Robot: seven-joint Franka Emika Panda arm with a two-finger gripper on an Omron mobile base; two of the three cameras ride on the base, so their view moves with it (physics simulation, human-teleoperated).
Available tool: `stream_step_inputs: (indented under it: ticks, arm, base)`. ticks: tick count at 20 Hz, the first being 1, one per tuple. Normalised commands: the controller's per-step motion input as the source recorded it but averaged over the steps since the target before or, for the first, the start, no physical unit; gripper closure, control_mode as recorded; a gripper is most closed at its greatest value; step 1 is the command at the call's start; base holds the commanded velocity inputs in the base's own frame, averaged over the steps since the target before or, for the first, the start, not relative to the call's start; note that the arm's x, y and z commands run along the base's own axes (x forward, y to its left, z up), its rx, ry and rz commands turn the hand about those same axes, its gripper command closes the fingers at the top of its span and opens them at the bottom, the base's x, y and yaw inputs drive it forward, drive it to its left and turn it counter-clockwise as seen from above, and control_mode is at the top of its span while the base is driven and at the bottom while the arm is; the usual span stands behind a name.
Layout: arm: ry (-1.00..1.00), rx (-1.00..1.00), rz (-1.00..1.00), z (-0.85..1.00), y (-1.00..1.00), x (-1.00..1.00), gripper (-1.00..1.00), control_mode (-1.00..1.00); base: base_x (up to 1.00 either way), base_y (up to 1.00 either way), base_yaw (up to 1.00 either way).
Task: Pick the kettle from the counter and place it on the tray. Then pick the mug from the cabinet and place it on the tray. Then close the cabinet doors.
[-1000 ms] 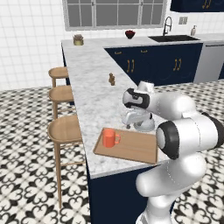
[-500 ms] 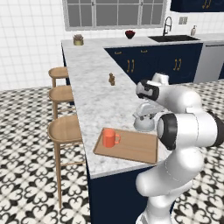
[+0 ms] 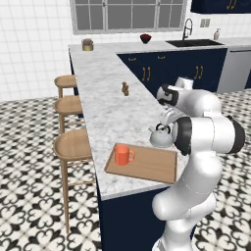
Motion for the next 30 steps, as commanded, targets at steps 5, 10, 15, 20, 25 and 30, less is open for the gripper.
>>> stream_step_inputs:
  ticks: [5,10,15,20,25,30]
  arm:
    - [-0.09,-0.07,0.23,-0.24,-0.06,0.28,-1.0,-1.0]
    - [-0.04,-0.04,0.1,-0.19,0.0,0.38,-1.0,-1.0]
    - [0.0,0.0,0.0,-0.17,-0.03,0.43,-1.0,-1.0]
    - [0.01,0.0,0.0,-0.13,-0.04,0.35,-1.0,-1.0]
    - [0.01,0.0,0.0,-0.17,-0.04,0.29,-1.0,-1.0]
    - [0.08,0.0,0.0,-0.19,0.01,0.0,1.0,-1.0]
  base:
    - [0.0,0.0,0.0]
    - [0.0,0.0,0.0]
    - [0.0,0.0,0.0]
    - [0.0,0.0,0.0]
    - [0.0,0.0,0.0]
    - [0.0,0.0,0.0]
